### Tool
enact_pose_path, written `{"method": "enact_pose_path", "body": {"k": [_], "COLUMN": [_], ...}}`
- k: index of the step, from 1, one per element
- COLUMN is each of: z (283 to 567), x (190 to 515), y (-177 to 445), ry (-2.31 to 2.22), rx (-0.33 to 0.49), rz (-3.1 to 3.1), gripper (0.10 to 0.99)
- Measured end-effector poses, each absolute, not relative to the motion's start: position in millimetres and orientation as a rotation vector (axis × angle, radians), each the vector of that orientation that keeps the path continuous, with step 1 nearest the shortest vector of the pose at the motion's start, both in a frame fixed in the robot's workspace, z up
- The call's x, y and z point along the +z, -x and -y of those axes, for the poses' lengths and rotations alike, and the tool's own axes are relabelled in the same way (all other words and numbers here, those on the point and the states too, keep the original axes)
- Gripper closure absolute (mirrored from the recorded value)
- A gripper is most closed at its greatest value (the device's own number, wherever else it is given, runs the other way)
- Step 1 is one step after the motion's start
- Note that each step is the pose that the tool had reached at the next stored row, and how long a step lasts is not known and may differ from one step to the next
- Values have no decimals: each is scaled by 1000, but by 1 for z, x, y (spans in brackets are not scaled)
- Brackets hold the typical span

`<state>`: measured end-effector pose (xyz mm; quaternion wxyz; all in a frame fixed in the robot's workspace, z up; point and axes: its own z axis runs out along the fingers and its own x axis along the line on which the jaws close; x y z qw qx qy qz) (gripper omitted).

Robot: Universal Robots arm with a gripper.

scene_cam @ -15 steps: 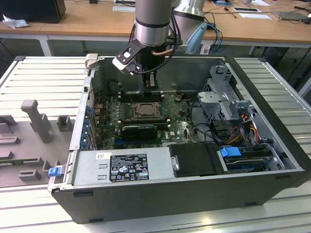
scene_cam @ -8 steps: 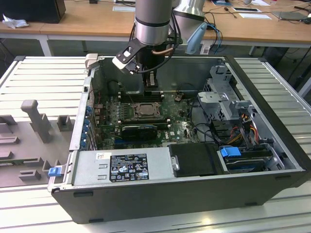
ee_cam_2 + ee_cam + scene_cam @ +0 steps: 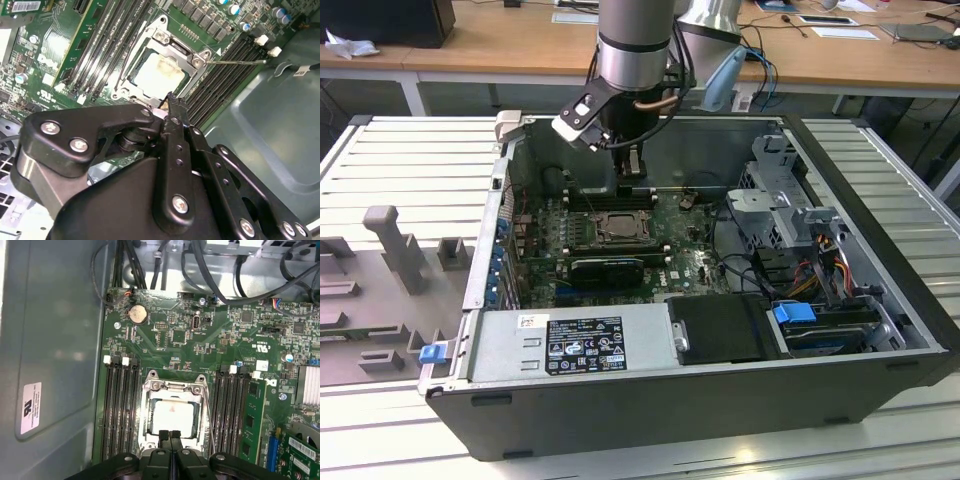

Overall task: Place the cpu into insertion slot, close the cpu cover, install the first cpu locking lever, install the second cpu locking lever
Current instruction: 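Install the first cpu locking lever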

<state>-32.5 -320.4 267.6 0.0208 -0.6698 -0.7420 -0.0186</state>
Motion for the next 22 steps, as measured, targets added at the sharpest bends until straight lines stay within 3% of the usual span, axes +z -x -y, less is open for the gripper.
{"method": "enact_pose_path", "body": {"k": [22], "z": [320], "x": [269], "y": [32], "ry": [1714], "rx": [-47], "rz": [2577], "gripper": [980]}}
